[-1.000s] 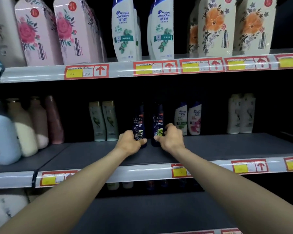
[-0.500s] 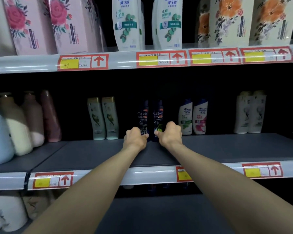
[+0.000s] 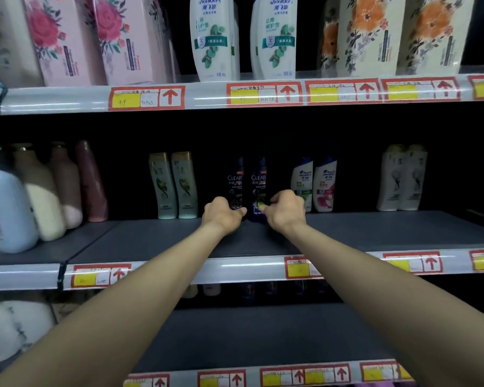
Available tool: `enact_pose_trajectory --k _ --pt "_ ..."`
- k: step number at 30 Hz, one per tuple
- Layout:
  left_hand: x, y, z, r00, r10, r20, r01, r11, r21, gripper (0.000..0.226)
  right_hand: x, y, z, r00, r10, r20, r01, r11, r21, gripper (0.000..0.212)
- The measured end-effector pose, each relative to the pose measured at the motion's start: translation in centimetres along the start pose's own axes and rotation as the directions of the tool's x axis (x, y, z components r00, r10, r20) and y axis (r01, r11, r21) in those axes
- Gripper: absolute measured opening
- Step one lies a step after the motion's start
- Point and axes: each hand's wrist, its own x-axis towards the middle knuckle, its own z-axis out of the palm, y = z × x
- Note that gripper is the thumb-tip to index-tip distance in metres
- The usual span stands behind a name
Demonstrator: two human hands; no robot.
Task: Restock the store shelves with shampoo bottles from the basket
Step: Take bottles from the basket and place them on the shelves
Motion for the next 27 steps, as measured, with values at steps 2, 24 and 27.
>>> enact_pose_trajectory --k 2,24,27 --pt "-2.2 0.1 -0.9 0.999 0.033 -0.023 -0.035 0.994 -0.103 0.047 -2.0 -0.5 -1.3 1.0 -0.03 0.007 0.03 0.997 0.073 0.034" --pt "-30.9 -18.6 9.2 0.945 0.012 0.326 -0.029 0.998 0.048 0.019 -30.2 19.4 0.6 0.789 0.065 0.612 -0.035 0.998 -0.061 0.009" --pt "-32.7 -21.2 10.6 0.823 -0.098 0.56 0.009 0.987 0.159 0.012 -32.1 23.6 1.7 0.652 0.117 0.749 0.013 0.986 -0.165 0.013"
